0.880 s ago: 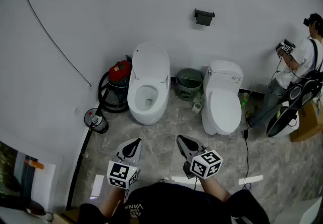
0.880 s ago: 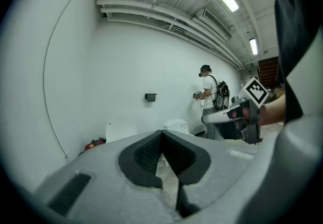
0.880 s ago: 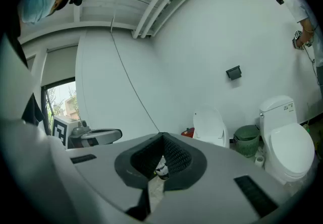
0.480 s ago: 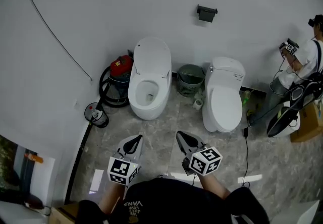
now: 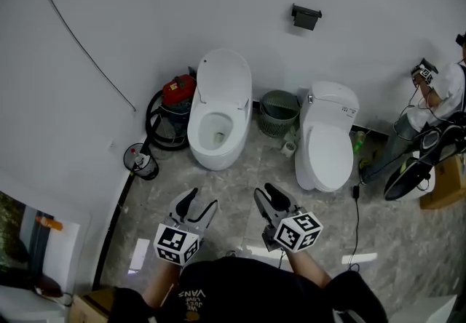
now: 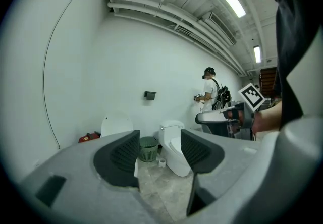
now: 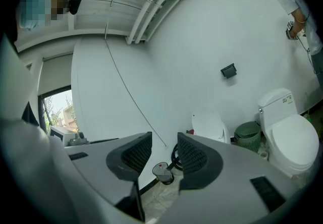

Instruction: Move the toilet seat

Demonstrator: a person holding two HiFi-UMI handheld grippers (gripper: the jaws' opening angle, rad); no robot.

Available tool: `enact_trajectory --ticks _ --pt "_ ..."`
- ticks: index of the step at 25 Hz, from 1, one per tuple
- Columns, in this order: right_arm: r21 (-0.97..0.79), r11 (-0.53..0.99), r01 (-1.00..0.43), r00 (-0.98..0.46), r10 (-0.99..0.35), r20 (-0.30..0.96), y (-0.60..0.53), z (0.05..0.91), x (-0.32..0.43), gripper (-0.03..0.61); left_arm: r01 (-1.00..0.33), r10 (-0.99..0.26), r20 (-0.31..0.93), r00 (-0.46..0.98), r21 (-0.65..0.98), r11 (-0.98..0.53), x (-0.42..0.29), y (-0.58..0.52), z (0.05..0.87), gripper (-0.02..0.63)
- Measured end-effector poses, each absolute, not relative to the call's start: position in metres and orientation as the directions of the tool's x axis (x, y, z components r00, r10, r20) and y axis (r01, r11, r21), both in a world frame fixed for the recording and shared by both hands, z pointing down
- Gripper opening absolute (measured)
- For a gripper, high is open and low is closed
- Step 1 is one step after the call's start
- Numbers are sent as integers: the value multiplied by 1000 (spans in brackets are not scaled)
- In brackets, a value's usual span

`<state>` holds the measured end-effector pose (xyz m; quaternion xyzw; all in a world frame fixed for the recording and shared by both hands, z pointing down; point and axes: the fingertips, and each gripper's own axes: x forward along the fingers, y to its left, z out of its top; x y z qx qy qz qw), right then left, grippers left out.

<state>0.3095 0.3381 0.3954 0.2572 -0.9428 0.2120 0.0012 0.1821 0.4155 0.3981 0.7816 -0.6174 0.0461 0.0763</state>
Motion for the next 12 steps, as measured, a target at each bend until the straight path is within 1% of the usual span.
enact_trajectory --ticks 2,4,12 --pt "-407 770 -491 -865 -488 119 331 397 302 169 -972 -958 167 233 71 -224 174 409 399 249" --pt "-416 761 -498 -861 -493 127 322 396 292 187 -971 -957 168 235 82 -224 163 400 399 250" --pt "-426 729 -535 -838 -521 162 276 388 236 204 -964 -948 190 257 125 -236 102 356 400 262"
